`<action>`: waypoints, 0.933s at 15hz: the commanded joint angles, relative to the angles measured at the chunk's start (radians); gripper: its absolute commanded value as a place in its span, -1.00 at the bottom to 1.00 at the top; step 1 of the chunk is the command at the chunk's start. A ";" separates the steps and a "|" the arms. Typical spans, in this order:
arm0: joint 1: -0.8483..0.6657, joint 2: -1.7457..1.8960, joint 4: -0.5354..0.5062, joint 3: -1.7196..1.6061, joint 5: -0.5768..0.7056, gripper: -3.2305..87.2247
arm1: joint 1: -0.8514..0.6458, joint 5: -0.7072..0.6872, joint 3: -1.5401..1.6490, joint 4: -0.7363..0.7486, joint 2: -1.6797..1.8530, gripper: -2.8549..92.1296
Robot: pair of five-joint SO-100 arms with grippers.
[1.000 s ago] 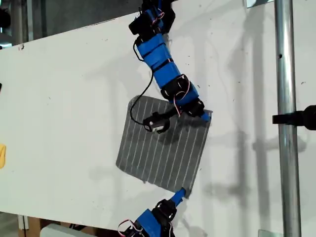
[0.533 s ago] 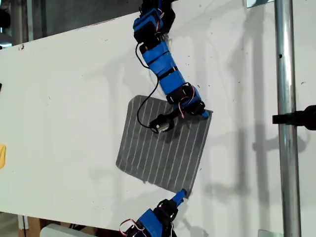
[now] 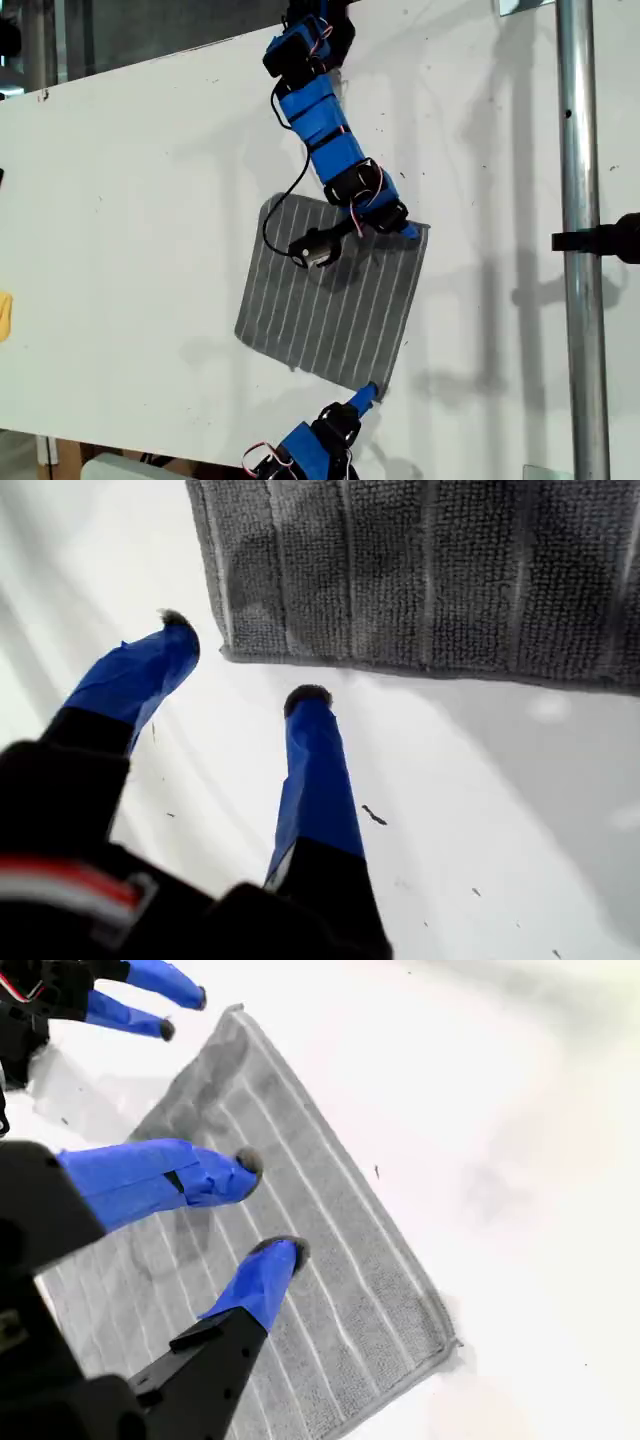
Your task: Grasp corners of a towel and fold twice.
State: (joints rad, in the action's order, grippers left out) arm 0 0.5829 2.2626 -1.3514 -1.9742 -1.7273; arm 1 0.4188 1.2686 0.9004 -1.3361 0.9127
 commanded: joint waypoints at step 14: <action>0.003 0.069 0.021 -0.064 0.002 -0.66 | -0.061 0.021 -0.029 -0.021 -0.255 -0.55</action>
State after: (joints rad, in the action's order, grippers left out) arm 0 0.5814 2.3010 -1.3422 -2.0479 -1.7273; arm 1 0.3712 1.2763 0.8483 -1.3039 0.6750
